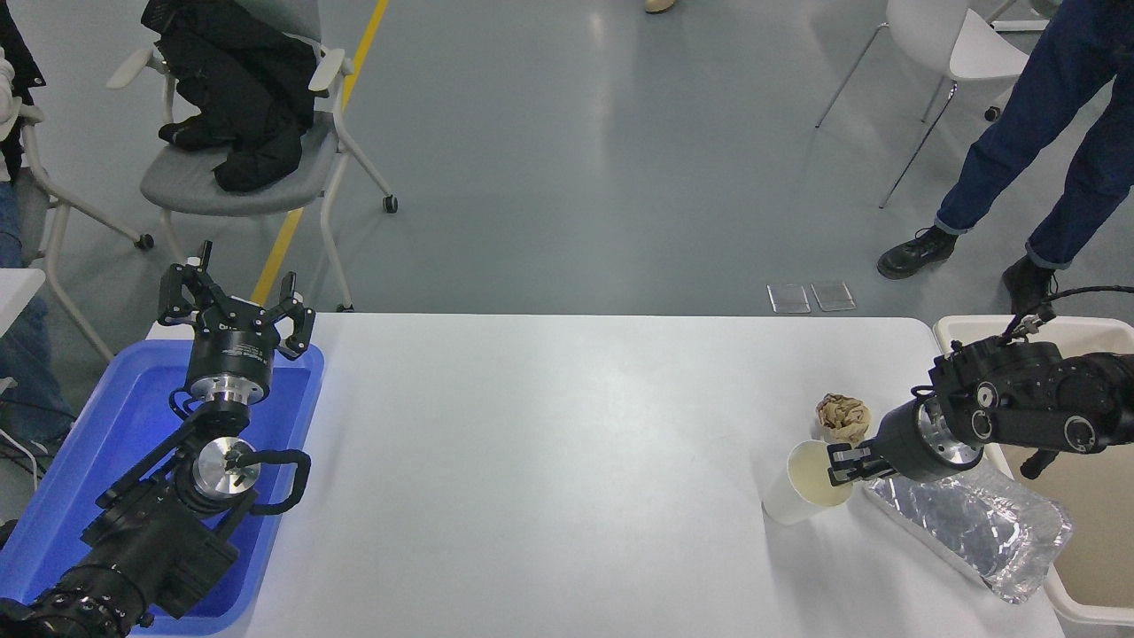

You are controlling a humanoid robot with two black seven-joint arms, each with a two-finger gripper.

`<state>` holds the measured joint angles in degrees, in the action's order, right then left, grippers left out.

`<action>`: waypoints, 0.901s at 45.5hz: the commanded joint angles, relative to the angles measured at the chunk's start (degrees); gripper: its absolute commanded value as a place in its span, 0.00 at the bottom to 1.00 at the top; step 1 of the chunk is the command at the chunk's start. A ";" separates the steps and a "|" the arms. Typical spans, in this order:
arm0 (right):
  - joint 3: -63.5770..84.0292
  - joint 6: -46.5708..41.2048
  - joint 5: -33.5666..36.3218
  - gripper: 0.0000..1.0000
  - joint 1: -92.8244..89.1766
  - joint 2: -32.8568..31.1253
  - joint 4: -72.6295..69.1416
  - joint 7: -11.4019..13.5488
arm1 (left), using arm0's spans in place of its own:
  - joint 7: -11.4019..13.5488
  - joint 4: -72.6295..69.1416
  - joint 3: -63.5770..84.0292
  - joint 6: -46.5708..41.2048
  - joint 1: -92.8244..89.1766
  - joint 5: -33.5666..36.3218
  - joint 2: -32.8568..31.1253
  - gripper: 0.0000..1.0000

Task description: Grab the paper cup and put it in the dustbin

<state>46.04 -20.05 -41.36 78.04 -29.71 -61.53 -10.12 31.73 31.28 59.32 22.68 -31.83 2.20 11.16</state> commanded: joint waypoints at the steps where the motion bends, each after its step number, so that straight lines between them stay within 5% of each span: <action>1: 1.94 -1.74 0.41 0.00 7.90 -4.30 -5.96 -0.08 | 0.00 0.01 0.00 0.00 0.01 0.00 0.00 0.99; 13: 19.24 -7.10 1.55 0.00 38.04 -10.90 -24.68 -0.08 | -0.09 0.01 0.00 0.00 0.01 0.09 0.00 0.99; 41: 33.94 -15.90 5.77 0.00 65.31 -5.89 -30.93 0.36 | -0.18 0.01 0.00 0.00 0.01 0.09 0.00 0.99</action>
<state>76.58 -34.46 -36.40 137.17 -37.21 -90.59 -9.99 31.57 31.29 59.33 22.68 -31.81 2.29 11.16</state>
